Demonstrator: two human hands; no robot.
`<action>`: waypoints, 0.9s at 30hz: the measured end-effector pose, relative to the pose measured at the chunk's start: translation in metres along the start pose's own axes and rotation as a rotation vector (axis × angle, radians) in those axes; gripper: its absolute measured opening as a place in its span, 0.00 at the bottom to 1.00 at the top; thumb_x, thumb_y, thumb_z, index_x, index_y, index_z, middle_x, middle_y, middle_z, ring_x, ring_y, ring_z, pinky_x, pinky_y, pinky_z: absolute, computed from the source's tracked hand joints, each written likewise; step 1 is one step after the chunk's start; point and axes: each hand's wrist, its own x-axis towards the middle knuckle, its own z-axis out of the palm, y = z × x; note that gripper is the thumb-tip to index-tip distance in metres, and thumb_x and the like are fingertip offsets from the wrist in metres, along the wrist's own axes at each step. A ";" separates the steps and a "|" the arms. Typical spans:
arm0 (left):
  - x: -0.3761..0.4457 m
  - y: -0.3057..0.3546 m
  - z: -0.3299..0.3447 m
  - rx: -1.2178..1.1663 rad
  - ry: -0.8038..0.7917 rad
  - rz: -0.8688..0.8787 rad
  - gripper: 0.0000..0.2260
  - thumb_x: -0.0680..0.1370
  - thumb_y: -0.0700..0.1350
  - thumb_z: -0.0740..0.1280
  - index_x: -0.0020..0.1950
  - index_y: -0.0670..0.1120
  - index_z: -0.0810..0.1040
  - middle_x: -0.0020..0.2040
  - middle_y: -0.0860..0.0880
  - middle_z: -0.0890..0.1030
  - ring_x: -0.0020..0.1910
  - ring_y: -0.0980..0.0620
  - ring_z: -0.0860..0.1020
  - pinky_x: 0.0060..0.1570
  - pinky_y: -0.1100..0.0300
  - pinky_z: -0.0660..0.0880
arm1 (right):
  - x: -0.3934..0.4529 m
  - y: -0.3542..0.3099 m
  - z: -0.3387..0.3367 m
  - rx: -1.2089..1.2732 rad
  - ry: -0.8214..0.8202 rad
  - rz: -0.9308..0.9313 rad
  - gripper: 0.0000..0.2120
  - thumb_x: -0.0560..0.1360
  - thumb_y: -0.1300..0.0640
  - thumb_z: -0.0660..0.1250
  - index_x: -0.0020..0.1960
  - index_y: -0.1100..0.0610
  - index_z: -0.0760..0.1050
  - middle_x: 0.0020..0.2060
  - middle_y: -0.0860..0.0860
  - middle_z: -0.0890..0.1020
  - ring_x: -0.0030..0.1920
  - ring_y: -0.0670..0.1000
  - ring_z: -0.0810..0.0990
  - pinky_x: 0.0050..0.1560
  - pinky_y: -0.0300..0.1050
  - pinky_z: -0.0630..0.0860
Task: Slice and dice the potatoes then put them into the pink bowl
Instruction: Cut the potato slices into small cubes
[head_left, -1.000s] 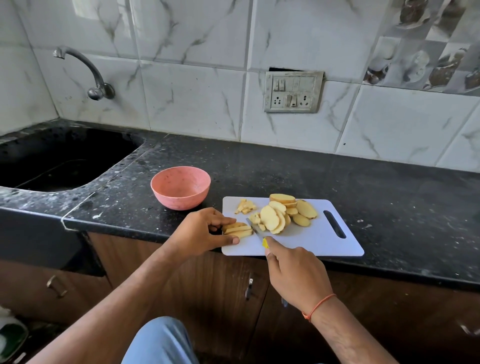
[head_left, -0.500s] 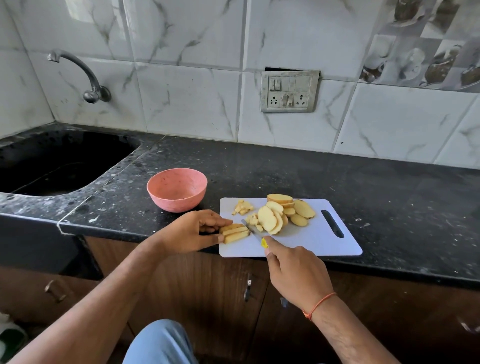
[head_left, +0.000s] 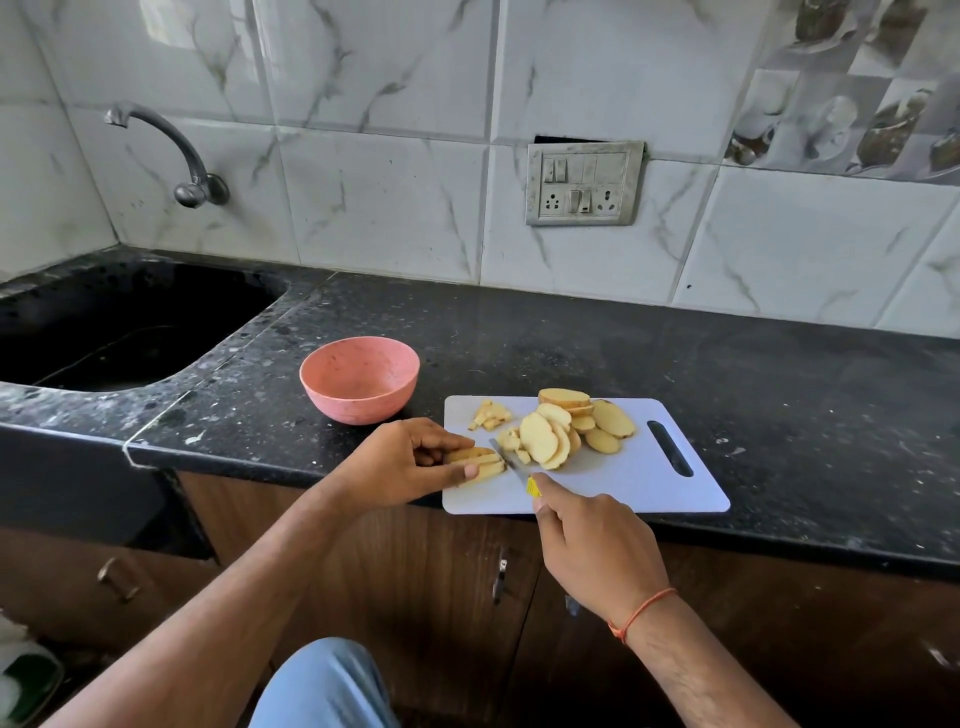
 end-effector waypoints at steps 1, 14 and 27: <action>0.000 0.000 0.003 0.007 0.026 -0.009 0.24 0.69 0.64 0.79 0.64 0.59 0.86 0.53 0.61 0.84 0.50 0.55 0.82 0.50 0.58 0.81 | 0.000 0.000 0.000 0.001 0.002 0.003 0.19 0.86 0.43 0.52 0.74 0.44 0.69 0.33 0.43 0.75 0.36 0.46 0.77 0.34 0.43 0.77; -0.005 0.004 0.019 0.024 0.178 -0.045 0.21 0.71 0.58 0.82 0.63 0.58 0.87 0.52 0.60 0.82 0.46 0.55 0.80 0.44 0.57 0.80 | 0.001 -0.017 -0.007 0.015 0.017 -0.007 0.24 0.87 0.44 0.51 0.82 0.43 0.59 0.31 0.43 0.71 0.33 0.45 0.73 0.30 0.37 0.65; -0.004 0.008 0.021 0.007 0.204 -0.057 0.19 0.70 0.54 0.83 0.60 0.54 0.89 0.51 0.61 0.83 0.47 0.61 0.82 0.44 0.62 0.81 | 0.014 -0.041 0.002 -0.135 -0.114 -0.010 0.29 0.85 0.52 0.57 0.84 0.49 0.53 0.38 0.49 0.78 0.37 0.49 0.76 0.31 0.44 0.71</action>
